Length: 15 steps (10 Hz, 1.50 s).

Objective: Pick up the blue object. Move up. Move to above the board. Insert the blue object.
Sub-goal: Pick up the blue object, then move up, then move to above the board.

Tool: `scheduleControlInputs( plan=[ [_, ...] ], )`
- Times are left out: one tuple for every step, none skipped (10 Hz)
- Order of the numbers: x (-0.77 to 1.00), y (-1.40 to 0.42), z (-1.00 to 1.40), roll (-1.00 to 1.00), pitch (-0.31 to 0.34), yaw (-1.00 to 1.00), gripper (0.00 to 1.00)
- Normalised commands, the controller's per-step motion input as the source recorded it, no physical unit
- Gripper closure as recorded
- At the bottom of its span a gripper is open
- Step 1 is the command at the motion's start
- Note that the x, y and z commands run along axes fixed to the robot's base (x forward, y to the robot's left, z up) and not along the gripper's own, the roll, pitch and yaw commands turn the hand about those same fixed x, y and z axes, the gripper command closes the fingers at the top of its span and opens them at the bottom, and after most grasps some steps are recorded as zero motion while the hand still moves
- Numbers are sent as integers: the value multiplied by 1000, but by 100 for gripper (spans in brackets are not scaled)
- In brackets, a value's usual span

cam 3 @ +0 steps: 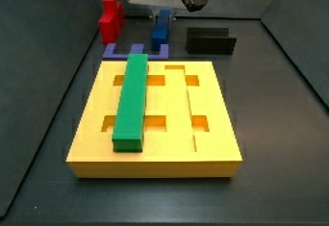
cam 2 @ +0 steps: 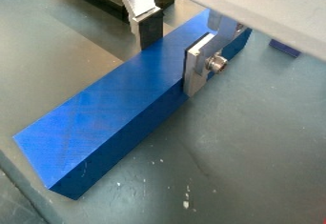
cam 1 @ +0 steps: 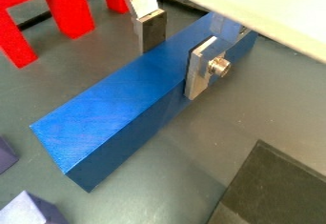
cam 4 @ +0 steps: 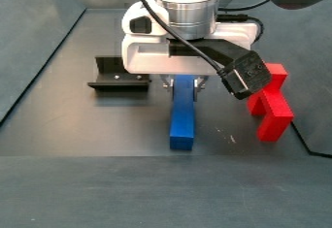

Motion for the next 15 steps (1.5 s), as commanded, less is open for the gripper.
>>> scheduleControlInputs(
  plan=[
    [0,0,0,0,0,0,100],
    [0,0,0,0,0,0,100],
    [0,0,0,0,0,0,100],
    [0,0,0,0,0,0,100],
    [0,0,0,0,0,0,100],
    [0,0,0,0,0,0,100],
    [0,0,0,0,0,0,100],
    [0,0,0,0,0,0,100],
    [0,0,0,0,0,0,100],
    [0,0,0,0,0,0,100],
    [0,0,833,0,0,0,100],
    [25,-88,786,-18,10,14,100],
    [10,-71,510,-15,28,21,100],
    [34,-31,223,-5,17,17,100],
    [0,0,1400,0,0,0,100]
  ],
)
